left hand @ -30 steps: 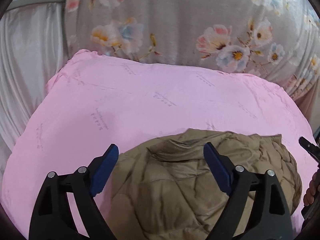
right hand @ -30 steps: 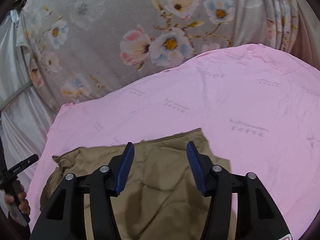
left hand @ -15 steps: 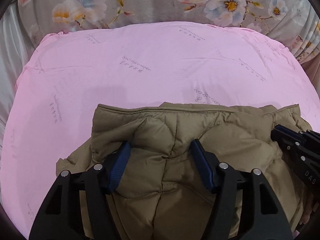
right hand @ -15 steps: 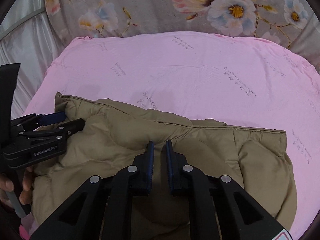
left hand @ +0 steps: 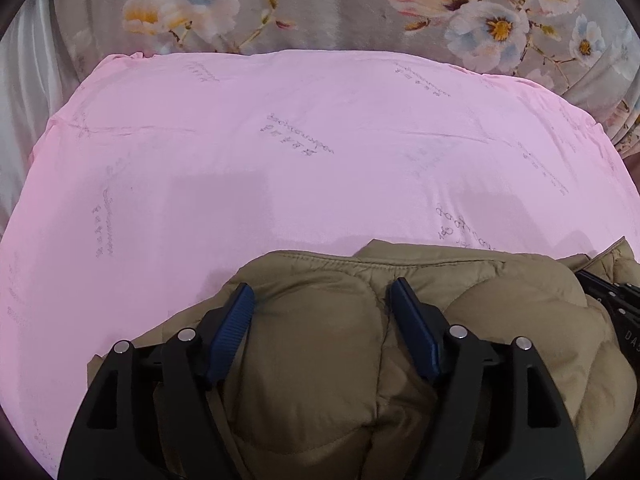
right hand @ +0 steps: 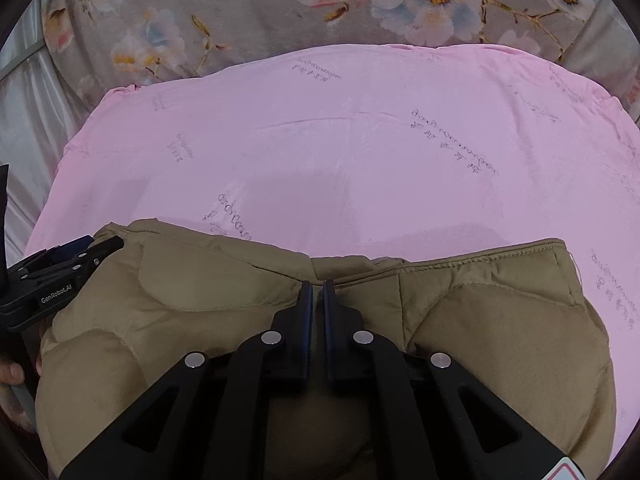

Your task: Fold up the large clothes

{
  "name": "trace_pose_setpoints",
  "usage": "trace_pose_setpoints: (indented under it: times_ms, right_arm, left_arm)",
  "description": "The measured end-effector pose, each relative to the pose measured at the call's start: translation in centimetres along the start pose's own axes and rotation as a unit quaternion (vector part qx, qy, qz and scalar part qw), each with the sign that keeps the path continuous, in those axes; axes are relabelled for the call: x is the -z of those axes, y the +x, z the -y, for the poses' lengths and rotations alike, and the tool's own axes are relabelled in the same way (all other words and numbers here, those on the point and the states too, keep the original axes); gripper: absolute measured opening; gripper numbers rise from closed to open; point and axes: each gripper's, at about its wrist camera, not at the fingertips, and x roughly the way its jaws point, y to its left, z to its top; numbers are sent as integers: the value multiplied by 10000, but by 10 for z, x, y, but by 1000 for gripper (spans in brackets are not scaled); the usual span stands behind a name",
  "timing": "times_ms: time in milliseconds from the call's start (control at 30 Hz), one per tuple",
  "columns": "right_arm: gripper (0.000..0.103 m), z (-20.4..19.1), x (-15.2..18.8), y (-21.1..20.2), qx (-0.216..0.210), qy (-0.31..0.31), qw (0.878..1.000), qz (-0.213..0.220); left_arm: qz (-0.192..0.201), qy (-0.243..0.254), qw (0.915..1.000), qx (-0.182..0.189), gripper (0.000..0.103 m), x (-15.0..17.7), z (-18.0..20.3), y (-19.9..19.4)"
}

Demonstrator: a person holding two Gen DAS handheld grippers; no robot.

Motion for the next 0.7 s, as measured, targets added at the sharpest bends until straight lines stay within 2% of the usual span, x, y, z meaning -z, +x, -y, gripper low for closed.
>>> trace_pose_setpoints:
  times_ms: [700]
  right_arm:
    - [0, 0, 3, 11, -114, 179, 9997, 91]
  left_arm:
    - [150, -44, 9998, -139, 72, 4, 4, 10]
